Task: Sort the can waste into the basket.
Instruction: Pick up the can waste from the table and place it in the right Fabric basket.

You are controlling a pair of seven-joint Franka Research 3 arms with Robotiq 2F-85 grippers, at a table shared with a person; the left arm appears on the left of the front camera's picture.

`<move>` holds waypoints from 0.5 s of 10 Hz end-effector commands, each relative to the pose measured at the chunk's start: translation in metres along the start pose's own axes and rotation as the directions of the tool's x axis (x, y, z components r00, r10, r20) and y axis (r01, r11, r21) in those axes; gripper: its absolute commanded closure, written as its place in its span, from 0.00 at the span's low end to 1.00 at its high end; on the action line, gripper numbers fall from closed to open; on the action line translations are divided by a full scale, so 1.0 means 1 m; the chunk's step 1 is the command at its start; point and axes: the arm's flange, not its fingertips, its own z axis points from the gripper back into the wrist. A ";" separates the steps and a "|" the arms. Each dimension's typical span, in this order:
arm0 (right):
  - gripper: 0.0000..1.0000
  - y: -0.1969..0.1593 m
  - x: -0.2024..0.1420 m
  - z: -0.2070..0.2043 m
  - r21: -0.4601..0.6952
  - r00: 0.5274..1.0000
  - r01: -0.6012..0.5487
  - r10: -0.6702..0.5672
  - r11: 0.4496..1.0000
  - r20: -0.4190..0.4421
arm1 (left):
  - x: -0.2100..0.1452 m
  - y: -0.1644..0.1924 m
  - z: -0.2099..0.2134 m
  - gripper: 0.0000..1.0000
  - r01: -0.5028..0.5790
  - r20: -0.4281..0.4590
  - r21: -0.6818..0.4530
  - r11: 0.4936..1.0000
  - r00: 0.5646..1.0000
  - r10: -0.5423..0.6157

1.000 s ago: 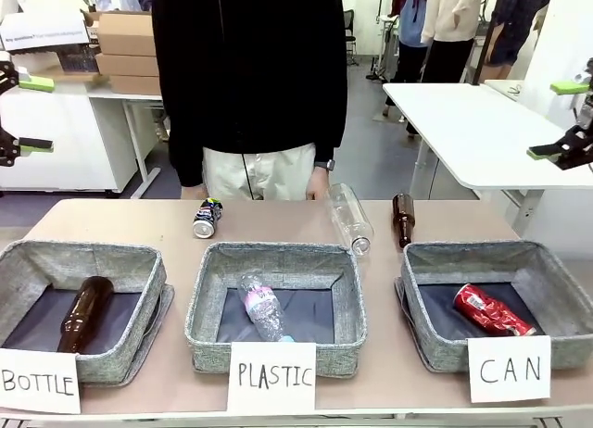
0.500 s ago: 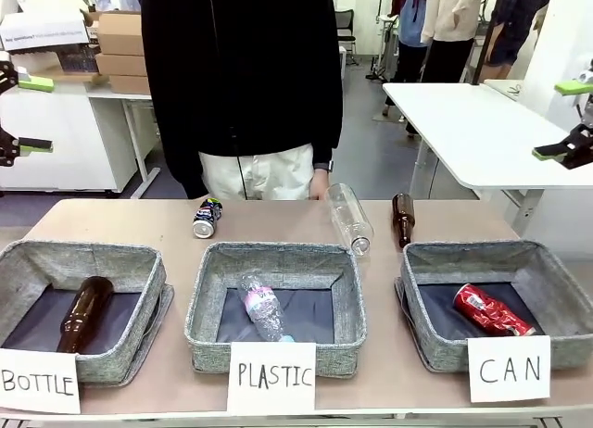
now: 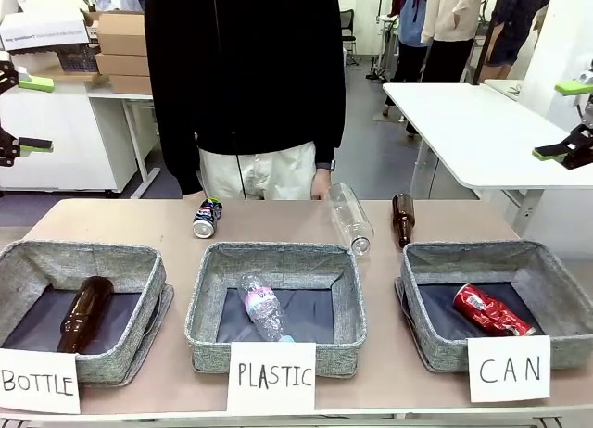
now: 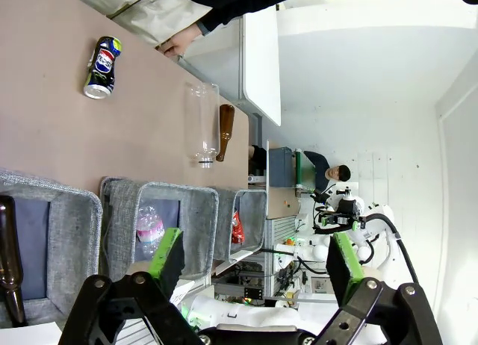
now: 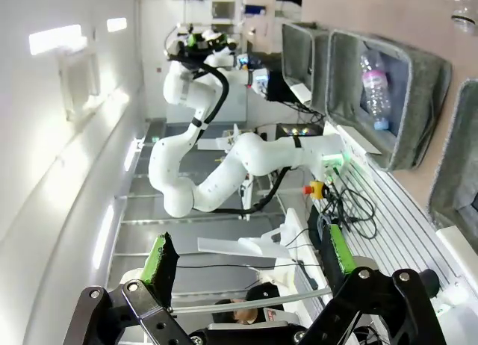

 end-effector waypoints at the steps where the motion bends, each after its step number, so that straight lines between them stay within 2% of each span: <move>1: 0.00 0.000 -0.002 0.002 -0.005 1.000 -0.021 0.021 1.000 -0.012 | 0.000 0.000 -0.002 0.00 0.018 0.008 -0.030 0.999 1.000 -0.018; 3: 0.00 0.000 -0.002 0.002 -0.005 1.000 -0.021 0.021 1.000 -0.012 | 0.000 0.000 0.000 0.00 0.000 0.000 0.000 1.000 1.000 0.000; 4: 0.00 0.000 -0.002 0.002 -0.005 1.000 -0.021 0.021 1.000 -0.012 | 0.013 0.002 -0.008 0.00 0.003 0.065 0.084 0.996 0.998 -0.009; 5: 0.00 0.000 -0.002 0.002 -0.005 1.000 -0.021 0.021 1.000 -0.012 | 0.032 0.002 -0.027 0.00 0.006 0.072 0.166 0.986 0.997 -0.019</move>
